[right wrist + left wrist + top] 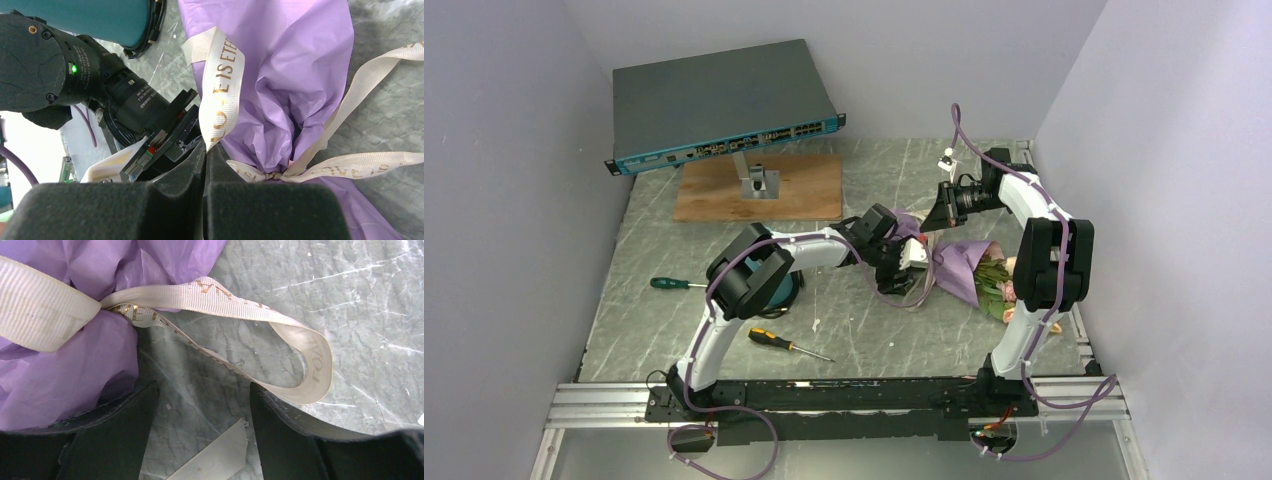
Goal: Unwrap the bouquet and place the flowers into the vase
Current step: Untie the ribbon from the wrapping paper.
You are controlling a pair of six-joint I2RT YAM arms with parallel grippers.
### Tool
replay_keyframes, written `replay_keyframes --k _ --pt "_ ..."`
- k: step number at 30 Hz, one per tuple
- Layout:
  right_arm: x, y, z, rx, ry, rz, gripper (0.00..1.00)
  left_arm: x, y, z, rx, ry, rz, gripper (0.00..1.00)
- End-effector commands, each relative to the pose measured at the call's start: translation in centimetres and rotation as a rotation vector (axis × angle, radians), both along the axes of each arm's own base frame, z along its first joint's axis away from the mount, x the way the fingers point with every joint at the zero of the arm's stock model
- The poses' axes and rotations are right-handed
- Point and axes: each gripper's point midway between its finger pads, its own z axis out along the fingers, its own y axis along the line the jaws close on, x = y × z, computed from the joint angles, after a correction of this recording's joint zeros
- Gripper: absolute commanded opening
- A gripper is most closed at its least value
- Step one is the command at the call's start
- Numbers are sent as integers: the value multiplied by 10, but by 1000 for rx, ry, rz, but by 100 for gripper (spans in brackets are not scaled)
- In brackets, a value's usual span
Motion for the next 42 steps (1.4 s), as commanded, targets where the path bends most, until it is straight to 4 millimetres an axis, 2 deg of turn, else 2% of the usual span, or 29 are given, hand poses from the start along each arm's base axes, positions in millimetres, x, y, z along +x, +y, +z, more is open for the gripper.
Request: replay_keyframes --k 1,4,6,13,15,19,27,31,34,39,42 --pt "3 2 19 23 -67 -1 0 -14 -3 -22 42 64 5 75" --pt "4 1 19 26 -66 -4 0 -23 0 -28 55 89 9 78" --pt "5 0 19 31 -64 -9 0 -28 5 -33 76 84 3 74" --pt "8 -7 20 34 -61 -19 0 -39 27 -37 137 41 -36 26" --pt "9 -9 20 32 -64 -19 0 -43 33 -34 146 25 -60 15" --pt "9 -14 21 28 -68 -18 0 -43 43 -24 179 20 -66 0" --pt "4 -19 22 22 -73 -17 0 -38 80 12 146 85 -38 0" --pt "5 -17 25 40 -79 -28 0 -16 90 31 62 108 106 2" --pt "8 -15 29 53 -88 -40 0 4 92 39 16 140 244 22" --pt "11 -14 35 70 -93 -44 0 30 87 43 -37 86 350 51" --pt "11 -13 37 75 -89 -40 0 42 82 36 -34 75 387 59"
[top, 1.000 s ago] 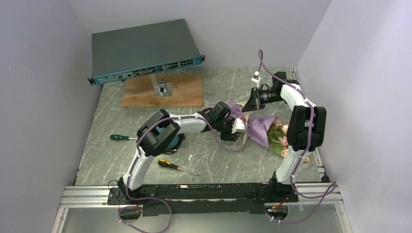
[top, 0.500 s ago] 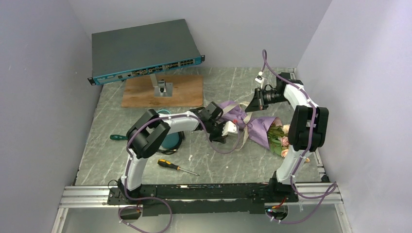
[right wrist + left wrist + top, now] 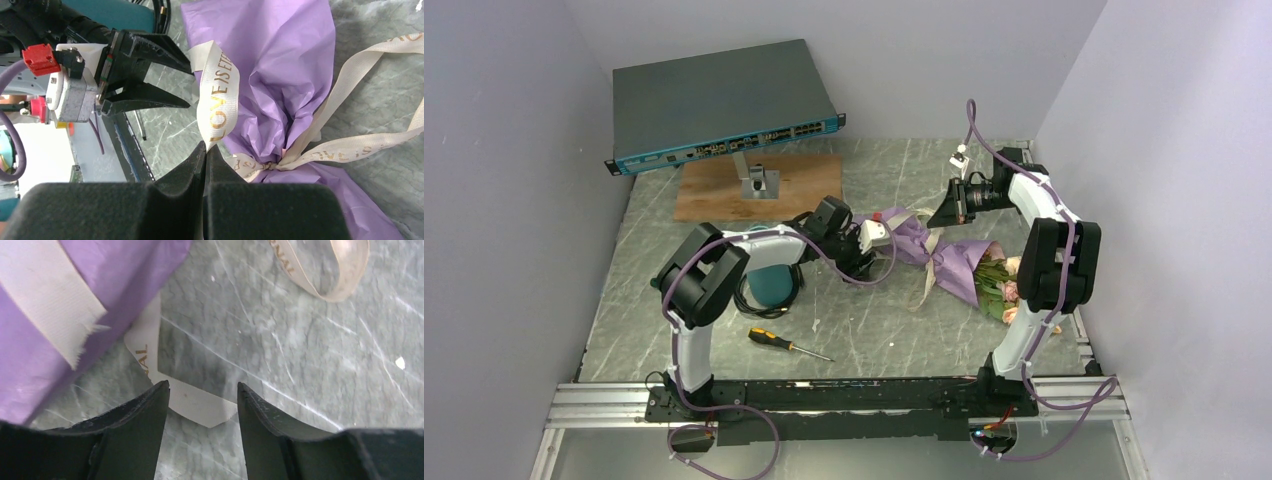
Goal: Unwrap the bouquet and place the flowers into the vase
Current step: Untie the ribbon from the wrapping paper.
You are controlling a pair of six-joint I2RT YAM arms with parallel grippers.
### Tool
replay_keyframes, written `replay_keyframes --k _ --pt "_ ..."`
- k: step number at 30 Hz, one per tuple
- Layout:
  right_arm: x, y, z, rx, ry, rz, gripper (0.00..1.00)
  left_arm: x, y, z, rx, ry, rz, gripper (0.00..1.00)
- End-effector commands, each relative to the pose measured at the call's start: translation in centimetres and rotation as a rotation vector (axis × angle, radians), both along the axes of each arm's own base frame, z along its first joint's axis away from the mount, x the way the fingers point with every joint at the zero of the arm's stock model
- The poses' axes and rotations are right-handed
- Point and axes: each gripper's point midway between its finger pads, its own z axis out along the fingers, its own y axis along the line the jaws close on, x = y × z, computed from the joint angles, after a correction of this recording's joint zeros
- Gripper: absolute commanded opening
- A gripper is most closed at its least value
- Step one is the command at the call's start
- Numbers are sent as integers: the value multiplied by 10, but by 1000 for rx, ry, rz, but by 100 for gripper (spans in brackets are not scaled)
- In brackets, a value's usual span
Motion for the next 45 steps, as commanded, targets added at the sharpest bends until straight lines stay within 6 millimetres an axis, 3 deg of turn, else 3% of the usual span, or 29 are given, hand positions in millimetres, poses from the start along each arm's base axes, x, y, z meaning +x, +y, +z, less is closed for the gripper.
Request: replay_keyframes --k 1,5,9,12,18,19,27,36,41,45 --pt "6 3 29 36 -89 10 0 28 -20 19 -76 -71 81 61" --pt "6 3 30 41 -90 10 0 37 -28 6 -56 -70 94 67" --pt "5 4 36 57 -91 16 0 42 -27 -7 -29 -72 109 59" --pt "4 3 41 70 -95 17 0 38 -21 -15 -3 -67 118 46" --pt "-2 -7 51 94 -98 15 0 37 -8 -21 39 -46 174 1" --pt "-4 -10 52 96 -95 13 0 38 -6 -19 37 -45 189 0" --pt "-20 -32 61 105 -77 15 0 46 10 -21 41 18 310 0" --pt "-48 -30 66 144 -55 66 0 73 16 -21 23 95 419 0" --pt "-57 -28 59 145 -34 74 0 67 4 4 -65 70 341 49" --pt "-64 -24 51 135 -24 98 0 64 -3 23 -125 55 307 58"
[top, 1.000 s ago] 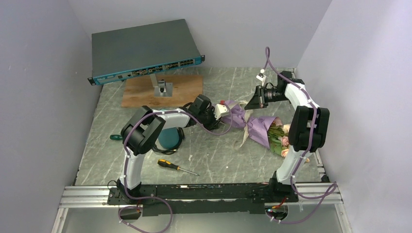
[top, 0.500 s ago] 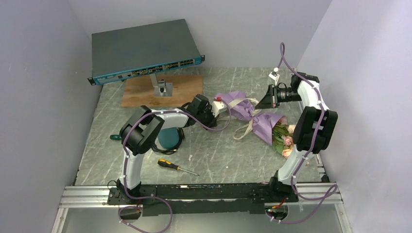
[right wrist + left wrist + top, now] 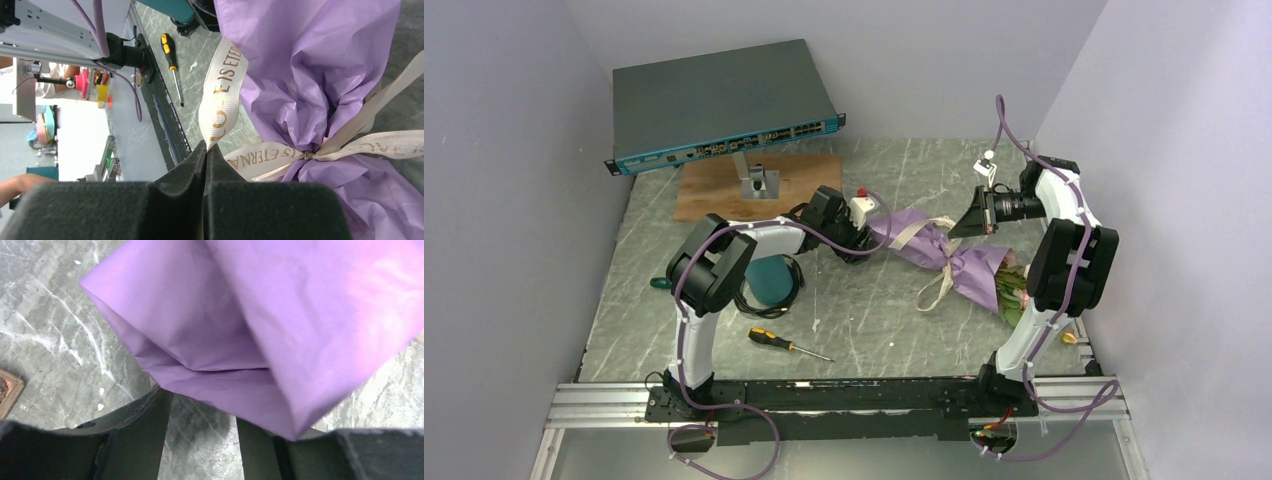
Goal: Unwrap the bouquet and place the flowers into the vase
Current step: Untie the ribbon from the wrapping paper.
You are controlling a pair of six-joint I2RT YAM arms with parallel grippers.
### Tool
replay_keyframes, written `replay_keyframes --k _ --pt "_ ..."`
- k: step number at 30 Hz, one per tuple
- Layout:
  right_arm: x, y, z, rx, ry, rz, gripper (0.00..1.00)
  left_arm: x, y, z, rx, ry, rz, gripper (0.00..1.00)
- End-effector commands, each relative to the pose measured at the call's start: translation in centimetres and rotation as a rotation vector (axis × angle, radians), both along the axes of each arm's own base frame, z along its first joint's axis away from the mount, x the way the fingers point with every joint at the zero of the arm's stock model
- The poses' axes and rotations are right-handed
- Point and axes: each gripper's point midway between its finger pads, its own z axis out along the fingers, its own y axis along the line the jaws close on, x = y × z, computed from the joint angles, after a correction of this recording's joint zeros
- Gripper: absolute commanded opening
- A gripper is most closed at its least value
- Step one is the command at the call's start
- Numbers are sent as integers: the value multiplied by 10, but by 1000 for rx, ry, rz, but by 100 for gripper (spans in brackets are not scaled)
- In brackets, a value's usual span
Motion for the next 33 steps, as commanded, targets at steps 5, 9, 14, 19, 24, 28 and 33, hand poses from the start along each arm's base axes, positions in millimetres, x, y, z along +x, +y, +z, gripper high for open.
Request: replay_keyframes --k 5,9,14,19,24,28,33 --pt "-12 12 1 -7 -63 55 0 -15 -26 42 -90 -97 -114 63" --pt "-14 10 -6 -39 -64 79 0 -16 -32 46 -61 -172 -125 63" --pt "-19 4 -16 -101 -78 107 0 -28 -43 69 -60 -281 -197 64" --pt "-23 -3 -27 -164 -83 131 0 -56 -56 88 -71 -352 -357 64" --pt "-39 -8 -35 -207 -80 182 0 -41 -41 108 -70 -329 -352 60" --pt "-51 -10 -40 -228 -91 213 0 -4 -25 117 -27 -375 -321 62" --pt "-61 -7 -41 -218 -89 248 0 28 -30 103 57 -379 -297 65"
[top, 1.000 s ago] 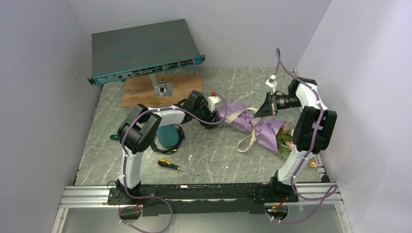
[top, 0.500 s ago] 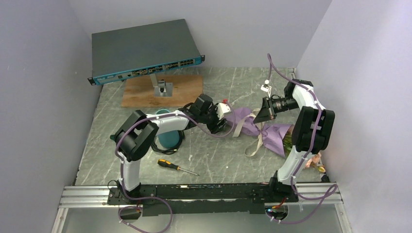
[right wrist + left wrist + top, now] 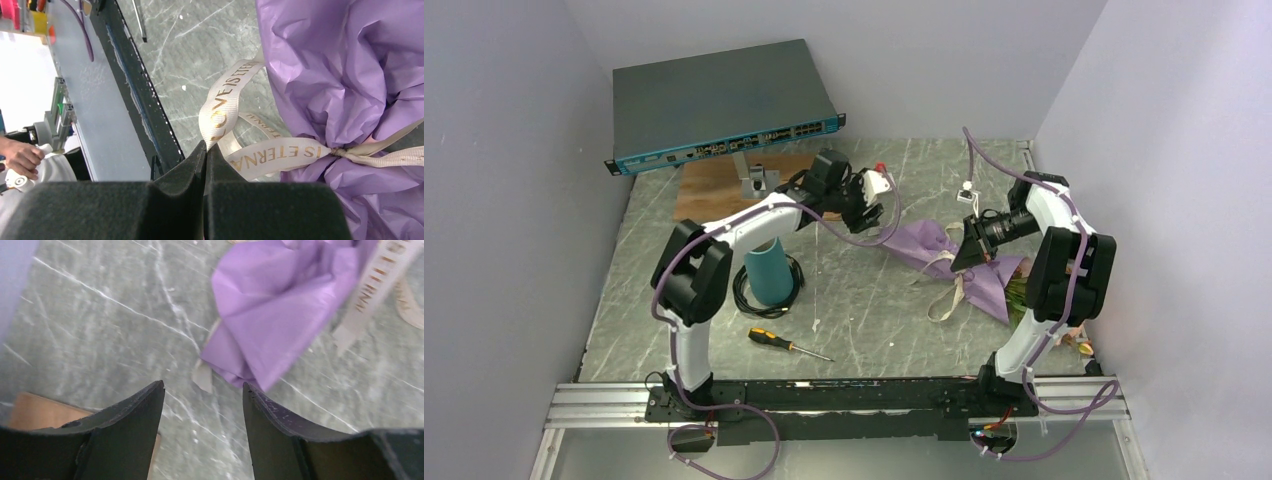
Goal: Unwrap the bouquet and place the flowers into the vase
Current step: Untie the ribbon from the wrapping paper.
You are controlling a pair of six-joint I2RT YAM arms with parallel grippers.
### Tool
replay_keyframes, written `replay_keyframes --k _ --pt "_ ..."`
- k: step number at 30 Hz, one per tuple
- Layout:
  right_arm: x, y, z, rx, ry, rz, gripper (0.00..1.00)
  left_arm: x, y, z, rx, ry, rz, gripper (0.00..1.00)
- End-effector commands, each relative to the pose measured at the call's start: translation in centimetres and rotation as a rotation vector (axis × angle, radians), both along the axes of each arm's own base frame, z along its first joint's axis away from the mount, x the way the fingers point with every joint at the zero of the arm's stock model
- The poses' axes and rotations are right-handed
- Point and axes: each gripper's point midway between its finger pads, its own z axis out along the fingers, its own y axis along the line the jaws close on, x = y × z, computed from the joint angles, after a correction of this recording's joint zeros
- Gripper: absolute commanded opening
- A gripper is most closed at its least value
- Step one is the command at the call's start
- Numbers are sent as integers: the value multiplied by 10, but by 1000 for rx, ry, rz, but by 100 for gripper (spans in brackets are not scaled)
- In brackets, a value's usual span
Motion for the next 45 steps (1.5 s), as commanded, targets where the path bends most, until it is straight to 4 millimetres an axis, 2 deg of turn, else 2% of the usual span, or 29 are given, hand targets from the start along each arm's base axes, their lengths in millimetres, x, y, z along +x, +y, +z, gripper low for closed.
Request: replay_keyframes --k 1,3,5,10,16,21,27,30,31,33,35,37,40,43,45 --pt "-8 2 6 1 -69 62 0 16 -12 -12 60 -7 -16 65" --pt "-10 6 8 5 -79 78 0 19 -21 -11 31 0 -31 67" --pt "-10 16 11 15 -96 103 0 11 -33 -1 -32 11 -96 71" --pt "0 46 20 50 -151 138 0 -26 -49 15 -134 43 -251 75" --pt "15 79 34 114 -186 155 0 -81 -42 12 -113 46 -404 80" --pt "11 87 31 118 -180 165 0 -116 -38 12 -86 37 -492 82" --pt "-4 92 21 109 -147 193 0 -124 -38 19 -115 90 -442 84" --pt "-4 94 18 102 -148 193 0 -129 -38 24 -130 102 -442 90" --pt "-3 95 17 99 -148 191 0 -132 -38 24 -126 105 -446 97" --pt "-1 96 16 97 -152 191 0 -138 -40 20 -90 78 -464 99" --pt "-1 98 17 100 -154 195 0 -136 -41 14 -55 34 -428 99" --pt "-1 100 18 105 -155 200 0 -127 -45 15 -81 48 -357 99" --pt "-1 103 19 107 -160 207 0 -125 -52 19 -95 94 -350 99" --pt "-2 105 20 108 -166 212 0 -124 -61 21 -112 101 -339 92" --pt "-3 105 21 107 -166 215 1 -123 -62 17 -98 101 -342 77"
